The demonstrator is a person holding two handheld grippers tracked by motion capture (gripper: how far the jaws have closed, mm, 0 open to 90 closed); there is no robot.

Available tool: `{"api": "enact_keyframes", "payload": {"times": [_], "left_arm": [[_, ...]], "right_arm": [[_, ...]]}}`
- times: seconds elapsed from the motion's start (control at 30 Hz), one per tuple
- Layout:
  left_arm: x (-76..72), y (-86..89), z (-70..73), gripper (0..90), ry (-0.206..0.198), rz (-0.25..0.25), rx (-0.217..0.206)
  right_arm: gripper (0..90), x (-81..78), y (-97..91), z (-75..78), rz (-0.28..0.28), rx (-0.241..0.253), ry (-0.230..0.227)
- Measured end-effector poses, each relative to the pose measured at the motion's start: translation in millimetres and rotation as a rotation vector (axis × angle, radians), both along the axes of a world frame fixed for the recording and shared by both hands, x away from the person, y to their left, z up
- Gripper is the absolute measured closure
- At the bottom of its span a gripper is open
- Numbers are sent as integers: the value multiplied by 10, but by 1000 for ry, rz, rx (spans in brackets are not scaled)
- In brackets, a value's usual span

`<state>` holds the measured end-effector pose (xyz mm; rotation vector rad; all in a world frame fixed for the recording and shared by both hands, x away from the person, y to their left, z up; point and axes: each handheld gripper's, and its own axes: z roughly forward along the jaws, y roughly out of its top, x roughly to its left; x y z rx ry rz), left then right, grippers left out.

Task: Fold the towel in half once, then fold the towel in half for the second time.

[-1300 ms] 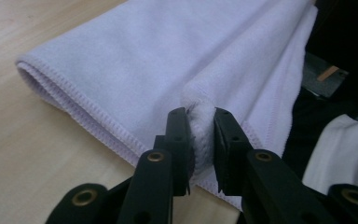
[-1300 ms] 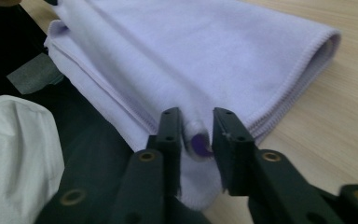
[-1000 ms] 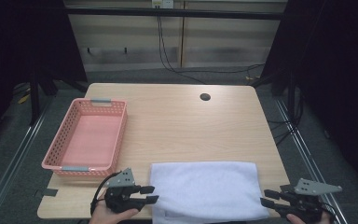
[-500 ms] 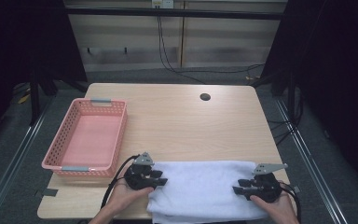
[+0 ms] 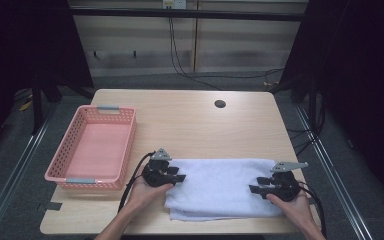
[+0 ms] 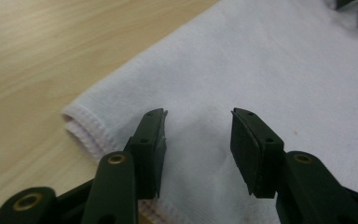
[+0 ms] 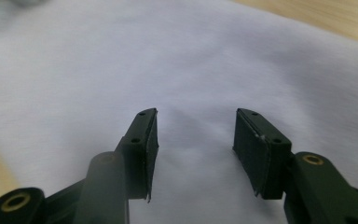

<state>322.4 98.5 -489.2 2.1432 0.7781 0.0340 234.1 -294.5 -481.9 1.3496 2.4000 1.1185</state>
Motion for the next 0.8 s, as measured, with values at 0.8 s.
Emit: {"api": "enact_keyframes", "payload": {"times": [0.8], "left_arm": [[303,157,122,466,-24,74,-30]], "right_arm": [[315,-5,2008,47,428,70,28]]}}
